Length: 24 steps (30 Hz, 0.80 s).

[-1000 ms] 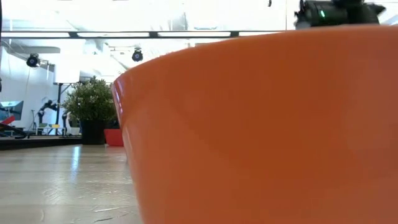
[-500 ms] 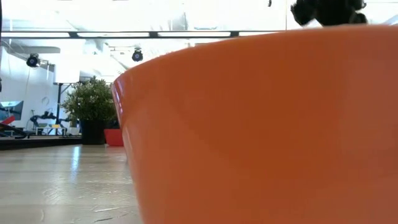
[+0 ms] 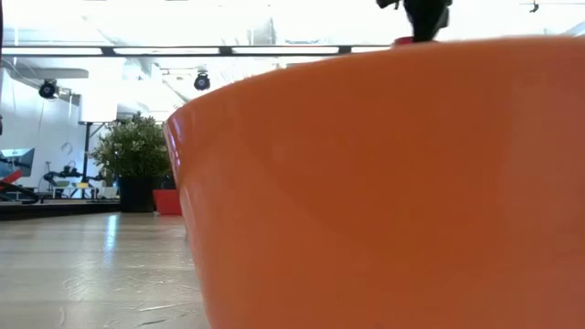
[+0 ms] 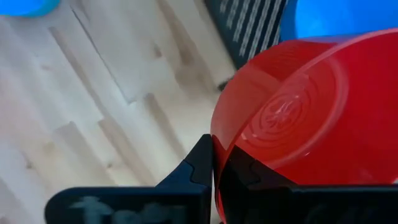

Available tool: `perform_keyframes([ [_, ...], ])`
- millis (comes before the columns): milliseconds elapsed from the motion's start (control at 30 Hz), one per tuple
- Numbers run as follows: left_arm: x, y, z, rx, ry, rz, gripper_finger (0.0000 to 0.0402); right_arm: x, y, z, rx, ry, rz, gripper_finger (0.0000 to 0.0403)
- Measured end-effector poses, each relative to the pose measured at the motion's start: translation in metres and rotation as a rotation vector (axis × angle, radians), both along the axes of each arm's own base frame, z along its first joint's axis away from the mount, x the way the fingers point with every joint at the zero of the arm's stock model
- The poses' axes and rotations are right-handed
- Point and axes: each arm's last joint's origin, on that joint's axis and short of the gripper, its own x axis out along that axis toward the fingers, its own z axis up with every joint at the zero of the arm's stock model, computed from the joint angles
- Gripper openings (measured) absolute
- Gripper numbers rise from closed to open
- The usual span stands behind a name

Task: Pick & Place Mini bowls
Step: Stack the bottom red bowl on top of the red bowl on the shelf

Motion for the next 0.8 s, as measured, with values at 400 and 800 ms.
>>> perform_keyframes([
  [400,0.0,0.0,0.0,-0.017,-0.016,0.008,0.0,0.041,-0.061,0.025,-0.13,0.007,0.345,0.0008],
  [800,0.0,0.0,0.0,-0.032,-0.029,0.014,0.0,0.087,-0.101,0.0,-0.069,0.046,0.675,0.0008],
])
